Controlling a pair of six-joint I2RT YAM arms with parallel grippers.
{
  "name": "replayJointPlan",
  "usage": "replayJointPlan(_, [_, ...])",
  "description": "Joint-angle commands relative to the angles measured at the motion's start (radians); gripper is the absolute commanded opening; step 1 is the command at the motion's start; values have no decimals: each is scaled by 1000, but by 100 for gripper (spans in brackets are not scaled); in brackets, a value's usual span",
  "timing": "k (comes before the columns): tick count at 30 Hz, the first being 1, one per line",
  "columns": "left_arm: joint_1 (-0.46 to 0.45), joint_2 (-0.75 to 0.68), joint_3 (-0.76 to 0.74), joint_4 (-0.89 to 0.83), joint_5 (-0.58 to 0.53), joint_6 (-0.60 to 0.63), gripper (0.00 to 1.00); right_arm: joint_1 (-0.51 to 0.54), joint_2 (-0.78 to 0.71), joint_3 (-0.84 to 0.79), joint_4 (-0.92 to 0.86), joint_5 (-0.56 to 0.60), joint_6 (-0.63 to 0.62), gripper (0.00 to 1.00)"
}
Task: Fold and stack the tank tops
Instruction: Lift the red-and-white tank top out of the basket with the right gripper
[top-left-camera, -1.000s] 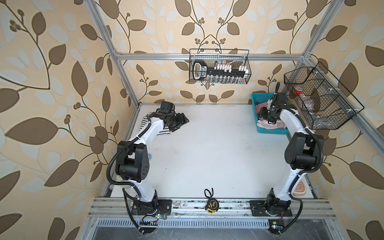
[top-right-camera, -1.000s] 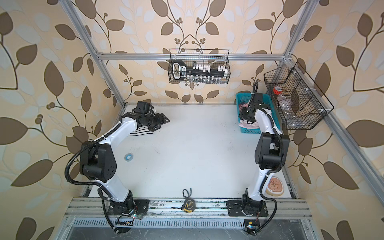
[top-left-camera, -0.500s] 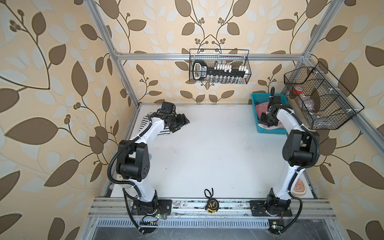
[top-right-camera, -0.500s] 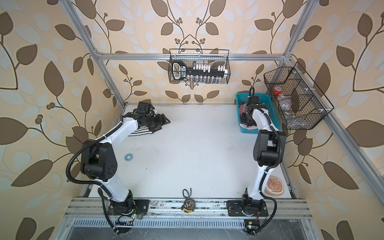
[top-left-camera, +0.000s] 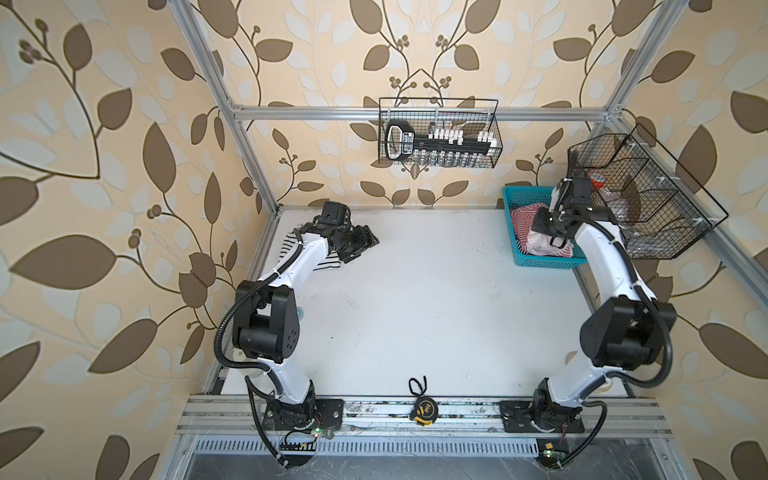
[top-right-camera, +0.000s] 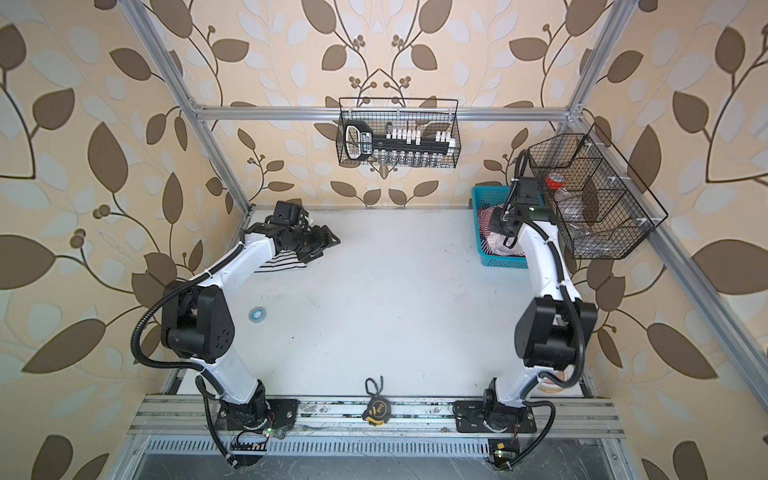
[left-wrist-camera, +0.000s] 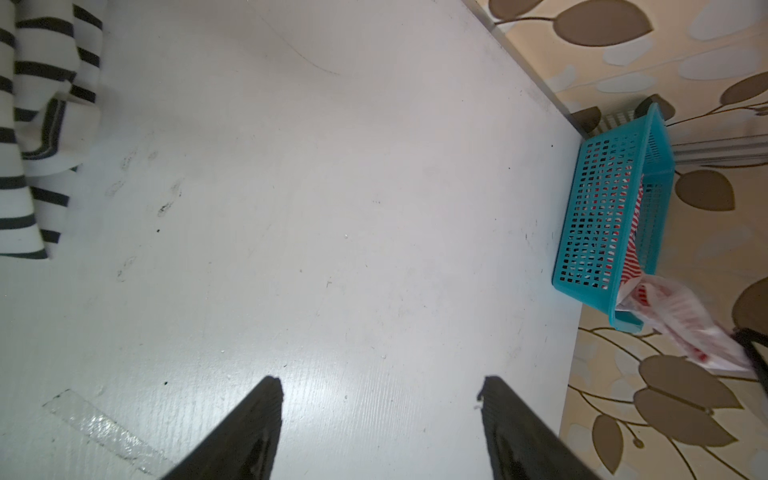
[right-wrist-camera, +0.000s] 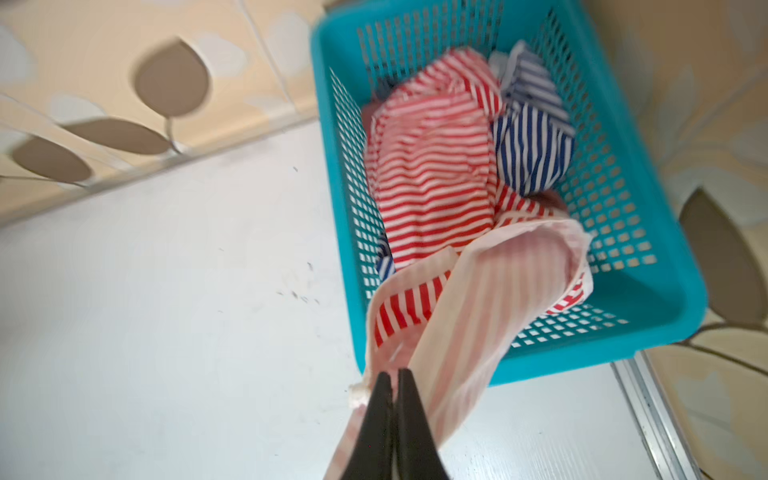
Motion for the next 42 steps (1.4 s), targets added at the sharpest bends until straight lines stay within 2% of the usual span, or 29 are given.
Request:
replayJointPlan(1, [-11, -41, 33, -7, 7, 26, 77, 18, -77, -13, 49, -97, 11, 0])
replayJointPlan(5, [-11, -66, 31, -5, 3, 29, 77, 31, -182, -3, 124, -227, 43, 0])
replayJointPlan(11, [-12, -114, 15, 7, -8, 30, 77, 93, -299, 82, 199, -338, 70, 0])
replayJointPlan(21, [-11, -201, -4, 9, -42, 30, 78, 352, -335, 203, 257, -402, 64, 0])
replayJointPlan(26, [-10, -260, -11, -9, -84, 32, 78, 487, -339, 304, 208, -290, 13, 0])
replayJointPlan(33, [-10, -372, -27, -25, -131, 36, 79, 667, -413, 267, 239, -140, -49, 0])
replayJointPlan(37, [-10, -410, -37, -23, -141, 30, 79, 767, -415, 305, 198, -19, -89, 0])
replayJointPlan(42, [-10, -441, -47, -39, -172, 36, 79, 837, -408, 251, 178, 93, -68, 0])
